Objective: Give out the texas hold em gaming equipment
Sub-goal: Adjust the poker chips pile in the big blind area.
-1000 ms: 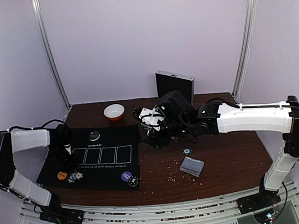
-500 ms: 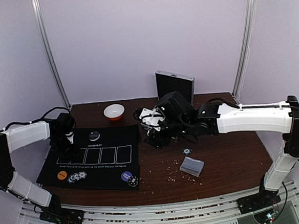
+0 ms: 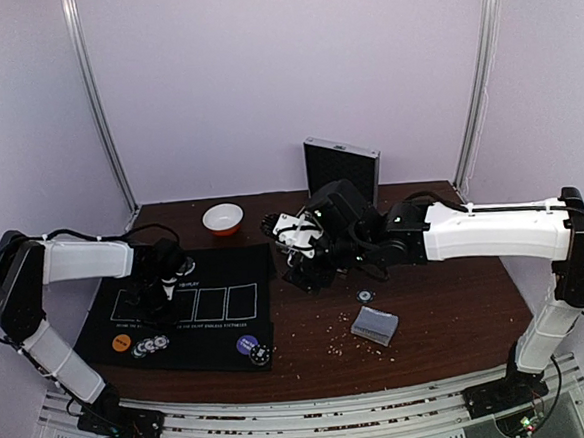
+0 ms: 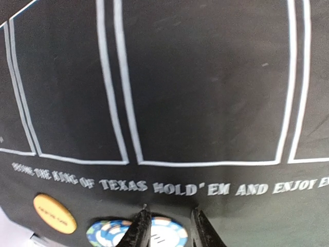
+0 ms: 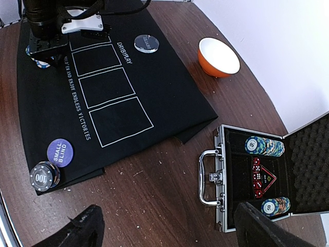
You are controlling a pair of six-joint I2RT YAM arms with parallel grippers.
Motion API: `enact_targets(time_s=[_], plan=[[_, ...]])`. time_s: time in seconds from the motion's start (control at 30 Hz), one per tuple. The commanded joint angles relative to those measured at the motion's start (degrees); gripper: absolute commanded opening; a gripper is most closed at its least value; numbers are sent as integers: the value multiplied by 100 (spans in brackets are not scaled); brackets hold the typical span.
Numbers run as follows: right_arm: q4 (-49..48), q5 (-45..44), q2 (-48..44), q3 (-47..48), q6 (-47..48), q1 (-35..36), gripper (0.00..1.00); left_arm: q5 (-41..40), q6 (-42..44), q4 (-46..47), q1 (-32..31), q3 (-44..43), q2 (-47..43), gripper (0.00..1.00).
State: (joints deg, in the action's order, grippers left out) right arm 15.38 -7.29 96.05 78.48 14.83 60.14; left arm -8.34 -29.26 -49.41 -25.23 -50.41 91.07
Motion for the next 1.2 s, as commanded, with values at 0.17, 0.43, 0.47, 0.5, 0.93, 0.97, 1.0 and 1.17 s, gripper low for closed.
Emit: enact_targets(time_s=[0.17, 0.43, 0.47, 0.5, 0.93, 0.97, 1.0, 1.17], plan=[[62, -70, 60, 89, -47, 52, 90, -370, -155, -376, 11, 157, -116, 28], [93, -124, 19, 14, -18, 49, 91, -751, -158, -752, 20, 242, -305, 29], [89, -116, 15, 11, -30, 46, 91, -749, -167, -764, 21, 242, -334, 29], [93, -108, 16, 14, -32, 55, 91, -765, -175, -779, 23, 238, -358, 29], [231, -498, -51, 98, -416, -28, 94, -877, -286, -665, 35, -248, -773, 29], [326, -534, -51, 132, -553, -88, 95, -861, -279, -602, 27, -378, -843, 30], [440, -559, -37, 167, -706, -149, 96, -827, -244, -521, 31, -487, -897, 30], [1344, -757, 70, 297, -1685, -707, 98, -675, -100, -185, 27, -929, -1159, 33]])
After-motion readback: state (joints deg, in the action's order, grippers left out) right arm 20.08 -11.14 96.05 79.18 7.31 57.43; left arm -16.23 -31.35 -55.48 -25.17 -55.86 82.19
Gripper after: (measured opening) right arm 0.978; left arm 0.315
